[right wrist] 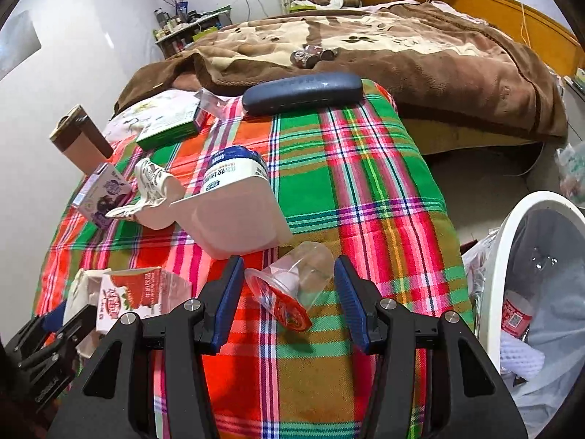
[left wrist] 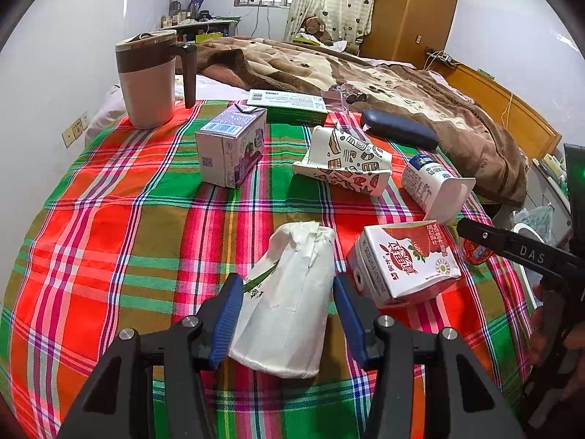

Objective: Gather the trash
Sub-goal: 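Grasp the white tissue pack with the left gripper while the right gripper grasps the clear cup, then carry the tissue pack and clear cup over the bin and release both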

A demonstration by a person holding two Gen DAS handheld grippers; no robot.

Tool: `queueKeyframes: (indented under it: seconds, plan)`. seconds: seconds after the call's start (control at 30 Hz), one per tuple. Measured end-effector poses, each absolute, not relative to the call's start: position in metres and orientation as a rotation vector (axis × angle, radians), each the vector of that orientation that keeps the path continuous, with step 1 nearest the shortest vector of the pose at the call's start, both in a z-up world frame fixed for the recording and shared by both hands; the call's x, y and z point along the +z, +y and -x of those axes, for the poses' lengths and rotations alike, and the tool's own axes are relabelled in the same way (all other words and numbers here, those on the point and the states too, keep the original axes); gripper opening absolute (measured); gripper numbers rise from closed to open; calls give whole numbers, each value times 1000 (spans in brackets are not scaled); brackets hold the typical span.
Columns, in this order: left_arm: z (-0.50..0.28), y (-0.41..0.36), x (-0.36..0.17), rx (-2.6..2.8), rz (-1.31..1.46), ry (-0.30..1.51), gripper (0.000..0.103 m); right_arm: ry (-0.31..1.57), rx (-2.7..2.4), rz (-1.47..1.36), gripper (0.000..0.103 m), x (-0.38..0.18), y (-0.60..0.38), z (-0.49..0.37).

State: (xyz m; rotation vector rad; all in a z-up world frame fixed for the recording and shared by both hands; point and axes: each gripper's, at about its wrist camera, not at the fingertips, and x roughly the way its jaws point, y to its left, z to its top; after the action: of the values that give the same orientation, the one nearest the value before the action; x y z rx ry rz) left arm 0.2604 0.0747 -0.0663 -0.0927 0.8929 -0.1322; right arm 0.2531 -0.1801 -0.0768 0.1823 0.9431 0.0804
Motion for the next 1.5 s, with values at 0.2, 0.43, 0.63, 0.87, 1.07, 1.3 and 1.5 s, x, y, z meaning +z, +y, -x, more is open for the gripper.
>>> queueKeyframes:
  seconds: [0.2,0.43,0.63,0.87,1.07,1.3,1.5]
  plan:
    - [-263,74,-69,-133,93,898,51,949,89,-104,52,-77,-178,-240]
    - [-264,72,-72,-131,91,905,51,944,61,-119,52,-79,-195,-237]
    - [-263,73,-73,-134,99,902,48,914,66,-149,47,-79,-198,-234]
    - [-257,75,-69,-140,109,883,36,887,81,-183,46,-79,-202,-229]
    - [-251,76,-66,-141,121,877,33,883,112,-203,46,-78,-202,-225]
    - [-240,75,-61,-138,120,869,29,870,130,-216,46,-73,-205,-216]
    - [-227,72,-52,-141,124,853,28,851,153,-219,46,-66,-206,-207]
